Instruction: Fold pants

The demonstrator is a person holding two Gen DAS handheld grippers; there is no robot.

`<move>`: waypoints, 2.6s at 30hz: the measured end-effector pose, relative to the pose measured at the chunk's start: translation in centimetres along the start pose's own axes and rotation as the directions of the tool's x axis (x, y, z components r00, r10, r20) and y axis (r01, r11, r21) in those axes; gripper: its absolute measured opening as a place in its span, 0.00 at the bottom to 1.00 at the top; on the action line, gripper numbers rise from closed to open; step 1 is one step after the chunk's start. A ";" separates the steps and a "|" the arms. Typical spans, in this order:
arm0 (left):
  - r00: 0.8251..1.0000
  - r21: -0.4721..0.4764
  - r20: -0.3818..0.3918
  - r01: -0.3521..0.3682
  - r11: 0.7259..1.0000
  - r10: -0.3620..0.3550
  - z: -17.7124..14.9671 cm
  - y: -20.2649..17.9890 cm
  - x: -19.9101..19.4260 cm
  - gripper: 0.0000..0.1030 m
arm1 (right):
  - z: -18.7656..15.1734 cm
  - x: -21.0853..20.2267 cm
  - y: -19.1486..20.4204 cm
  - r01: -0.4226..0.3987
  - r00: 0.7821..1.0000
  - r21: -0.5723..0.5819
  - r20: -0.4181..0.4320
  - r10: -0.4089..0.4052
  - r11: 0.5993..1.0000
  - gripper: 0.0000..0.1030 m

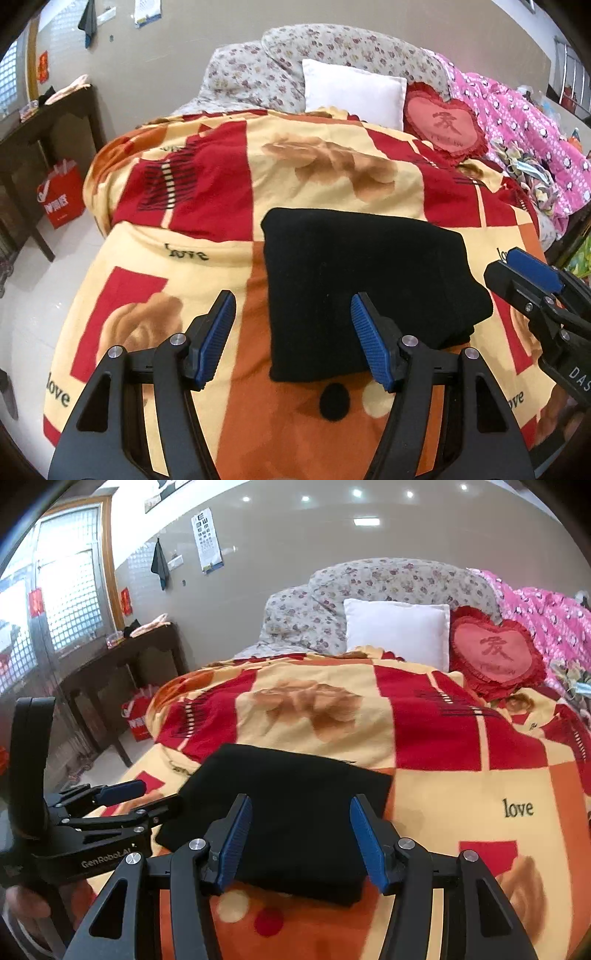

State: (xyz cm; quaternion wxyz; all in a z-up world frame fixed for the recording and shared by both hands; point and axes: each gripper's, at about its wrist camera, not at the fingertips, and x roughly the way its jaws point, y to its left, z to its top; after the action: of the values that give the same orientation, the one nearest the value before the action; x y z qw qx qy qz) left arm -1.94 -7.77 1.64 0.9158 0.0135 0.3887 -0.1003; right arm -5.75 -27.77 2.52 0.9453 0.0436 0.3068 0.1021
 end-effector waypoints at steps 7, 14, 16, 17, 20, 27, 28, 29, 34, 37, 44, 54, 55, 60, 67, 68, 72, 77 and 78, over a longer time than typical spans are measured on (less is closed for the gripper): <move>1.000 0.000 0.026 -0.014 1.000 0.014 -0.8 0.0 -1.5 0.63 | -0.4 -0.6 0.6 0.006 1.000 0.004 -0.003 -0.006 1.000 0.52; 0.999 -0.007 0.029 -0.021 1.000 0.021 -1.0 -0.1 -1.9 0.63 | -0.4 -0.5 0.9 0.000 1.000 -0.008 -0.010 0.000 1.000 0.52; 0.999 -0.012 0.033 -0.027 1.000 0.028 -1.2 0.0 -2.1 0.63 | -0.2 -0.3 1.0 -0.007 1.000 -0.009 -0.016 0.007 1.000 0.52; 0.999 -0.012 0.032 -0.031 0.999 0.032 -1.3 0.1 -2.2 0.63 | -0.2 -0.3 1.1 -0.011 1.000 -0.010 -0.017 0.011 1.000 0.52; 0.998 -0.006 0.040 -0.043 0.999 0.043 -1.4 0.3 -2.5 0.63 | 0.0 -0.2 1.3 -0.011 1.000 -0.015 -0.015 0.011 1.000 0.52; 0.999 -0.022 0.039 -0.036 0.999 0.036 -1.4 0.7 -2.1 0.63 | -0.2 0.6 1.5 -0.004 0.999 -0.016 -0.045 0.004 1.000 0.52; 0.999 -0.021 0.037 -0.033 0.999 0.034 -1.4 0.6 -2.0 0.63 | -0.3 0.6 1.7 -0.001 0.999 -0.023 -0.047 0.000 1.000 0.52; 0.999 -0.020 0.036 -0.031 0.999 0.032 -1.5 0.5 -2.0 0.63 | -0.3 0.6 1.8 0.001 0.999 -0.028 -0.047 -0.002 1.000 0.52; 0.999 -0.008 0.033 -0.032 0.999 0.033 -1.5 0.0 -1.8 0.63 | -0.5 0.7 1.8 0.000 0.999 -0.027 -0.051 -0.002 1.000 0.52; 0.999 -0.002 0.029 -0.032 1.000 0.032 -1.6 -0.2 -1.7 0.63 | -0.5 0.8 1.5 0.002 0.999 -0.015 -0.054 -0.003 1.000 0.52; 0.999 0.010 0.031 -0.034 0.999 0.034 -1.6 -0.9 -1.7 0.63 | -0.7 0.7 1.1 0.006 0.998 -0.003 -0.055 -0.006 1.000 0.53; 0.998 0.024 0.036 -0.044 0.999 0.043 -1.7 -1.5 -1.9 0.63 | -0.9 0.7 0.5 0.003 0.998 0.017 -0.062 -0.002 1.000 0.53; 0.998 0.023 0.036 -0.044 0.999 0.044 -1.7 -1.5 -1.8 0.63 | -0.9 0.7 0.4 0.003 0.998 0.020 -0.060 -0.001 1.000 0.53; 0.998 0.028 0.033 -0.049 0.998 0.048 -1.7 -1.6 -1.8 0.63 | -1.0 0.7 0.2 0.004 0.998 0.028 -0.058 -0.003 1.000 0.53; 0.998 0.029 0.026 -0.050 0.998 0.049 -1.6 -1.6 -1.5 0.63 | -1.0 1.0 0.3 0.003 0.998 0.028 -0.067 -0.001 1.000 0.53; 0.998 0.028 0.025 -0.050 0.998 0.049 -1.6 -1.6 -1.4 0.63 | -1.0 1.0 0.3 0.003 0.998 0.027 -0.068 -0.002 1.000 0.53; 0.998 0.030 0.025 -0.053 0.998 0.052 -1.6 -1.6 -1.4 0.63 | -1.0 1.0 0.3 0.004 0.998 0.029 -0.069 -0.002 1.000 0.53; 0.998 0.034 0.024 -0.056 0.998 0.055 -1.6 -1.7 -1.3 0.63 | -1.2 1.3 0.4 0.002 0.997 0.027 -0.075 0.000 1.000 0.53; 0.998 0.033 0.024 -0.056 0.998 0.055 -1.6 -1.7 -1.3 0.63 | -1.2 1.3 0.5 0.002 0.997 0.026 -0.077 0.000 1.000 0.53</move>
State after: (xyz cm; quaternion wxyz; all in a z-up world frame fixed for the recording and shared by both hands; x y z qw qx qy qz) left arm -4.23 -9.06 1.55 0.9223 0.0385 0.3759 -0.0814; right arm -5.54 -26.98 0.87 0.9322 0.0519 0.3441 0.0990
